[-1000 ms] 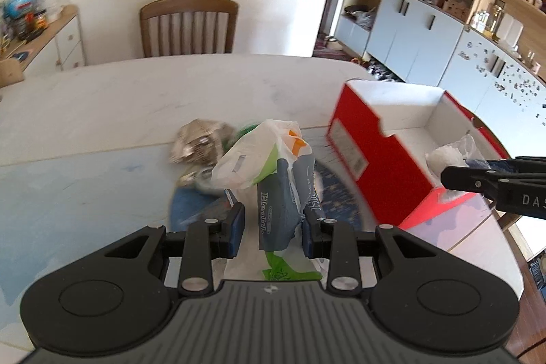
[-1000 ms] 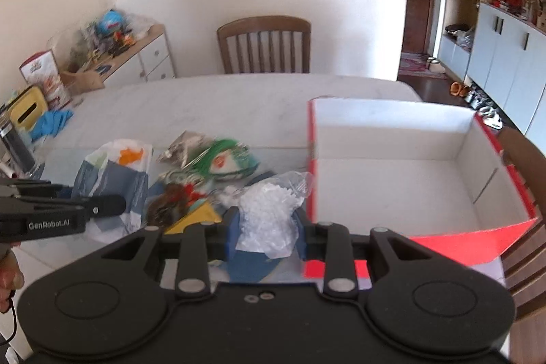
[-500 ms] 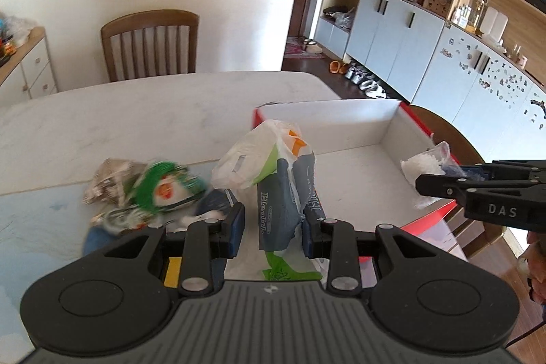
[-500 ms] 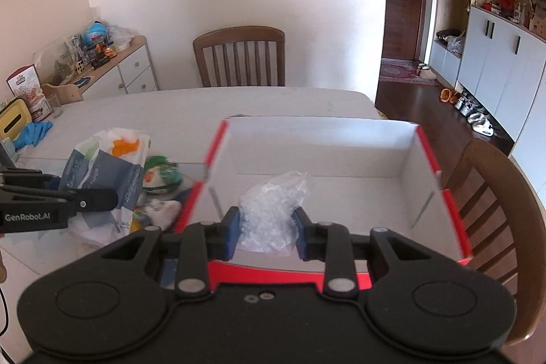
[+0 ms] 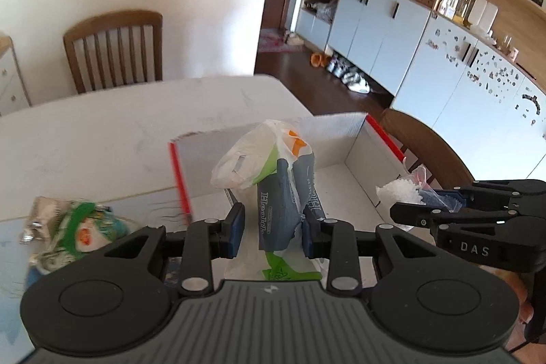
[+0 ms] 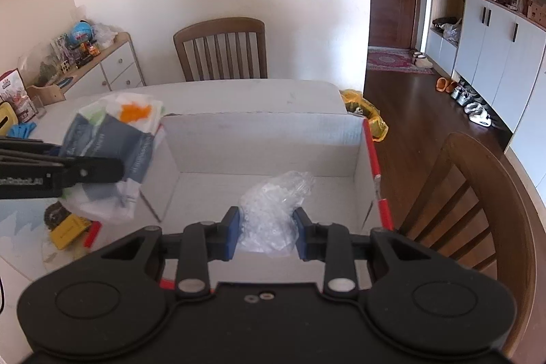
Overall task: Organize objects
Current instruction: 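Carry the wet-wipe pack and plastic bag with both tools into the red box, then open the left tool releasing the wet-wipe pack while the right tool releases the bag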
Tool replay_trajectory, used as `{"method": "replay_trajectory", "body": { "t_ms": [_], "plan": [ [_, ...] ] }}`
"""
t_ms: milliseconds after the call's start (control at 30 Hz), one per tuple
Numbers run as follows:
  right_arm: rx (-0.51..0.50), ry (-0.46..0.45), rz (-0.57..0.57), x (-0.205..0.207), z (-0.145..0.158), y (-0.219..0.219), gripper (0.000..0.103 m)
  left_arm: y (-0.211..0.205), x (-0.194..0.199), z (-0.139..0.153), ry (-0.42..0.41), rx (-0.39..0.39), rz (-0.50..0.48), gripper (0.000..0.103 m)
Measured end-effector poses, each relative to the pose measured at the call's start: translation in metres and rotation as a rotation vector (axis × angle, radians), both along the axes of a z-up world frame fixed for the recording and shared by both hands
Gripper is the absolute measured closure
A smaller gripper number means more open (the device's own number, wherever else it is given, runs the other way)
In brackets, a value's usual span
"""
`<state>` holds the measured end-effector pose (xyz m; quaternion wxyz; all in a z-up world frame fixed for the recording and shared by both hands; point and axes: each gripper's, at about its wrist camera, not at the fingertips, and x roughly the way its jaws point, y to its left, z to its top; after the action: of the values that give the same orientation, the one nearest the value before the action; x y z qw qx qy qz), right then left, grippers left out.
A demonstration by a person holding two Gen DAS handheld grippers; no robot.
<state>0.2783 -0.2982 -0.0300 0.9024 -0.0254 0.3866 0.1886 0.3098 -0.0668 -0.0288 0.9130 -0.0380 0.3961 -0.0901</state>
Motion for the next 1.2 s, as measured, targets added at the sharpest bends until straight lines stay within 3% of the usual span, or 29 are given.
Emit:
{"method": "replay_trajectory", "body": {
  "t_ms": [467,833,1200],
  "plan": [
    [-0.096,0.177,0.088,0.064,-0.050,0.011,0.072,-0.029,0.078,-0.064,0.183,0.007,-0.024,0.070],
    [-0.188,0.290,0.187,0.079,-0.084,0.028,0.072,-0.044,0.104,-0.099,0.288,0.078,-0.071,0.070],
    [-0.252,0.356,0.239,0.078,-0.094,0.038,0.072,-0.046,0.111,-0.114,0.391,0.080,-0.079,0.068]
  ]
}}
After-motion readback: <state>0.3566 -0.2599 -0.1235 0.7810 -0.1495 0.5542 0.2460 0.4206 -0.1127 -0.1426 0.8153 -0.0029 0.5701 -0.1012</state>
